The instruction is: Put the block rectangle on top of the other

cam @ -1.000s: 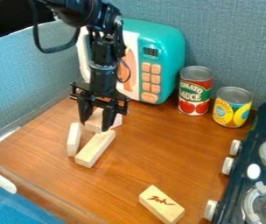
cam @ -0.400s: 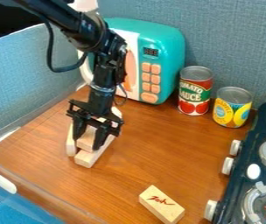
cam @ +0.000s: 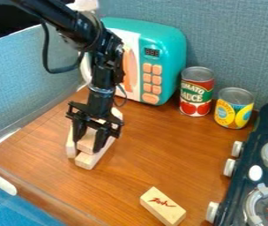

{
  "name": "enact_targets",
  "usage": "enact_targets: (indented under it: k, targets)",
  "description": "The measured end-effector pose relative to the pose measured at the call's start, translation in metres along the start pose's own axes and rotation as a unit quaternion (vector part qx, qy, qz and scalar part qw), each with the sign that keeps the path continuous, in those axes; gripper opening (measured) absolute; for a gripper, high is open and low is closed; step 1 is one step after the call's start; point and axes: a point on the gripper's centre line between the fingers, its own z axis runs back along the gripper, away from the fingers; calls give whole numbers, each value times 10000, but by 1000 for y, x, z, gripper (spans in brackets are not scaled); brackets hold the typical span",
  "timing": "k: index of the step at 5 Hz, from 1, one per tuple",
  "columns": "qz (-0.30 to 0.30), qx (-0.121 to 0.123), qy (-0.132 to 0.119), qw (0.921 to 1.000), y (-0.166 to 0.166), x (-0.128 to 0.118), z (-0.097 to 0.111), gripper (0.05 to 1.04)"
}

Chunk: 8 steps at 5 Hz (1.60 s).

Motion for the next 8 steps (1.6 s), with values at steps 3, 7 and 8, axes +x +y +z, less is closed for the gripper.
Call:
enact_targets:
  k: [3, 7, 8]
  targets:
    - [356, -594, -159, 9975, 5, 3, -1, 1005]
    - [-35, -1203, -1182, 9857, 2, -15, 63, 1000]
    - [-227, -1184, -1393, 9829, 3, -22, 70, 1000]
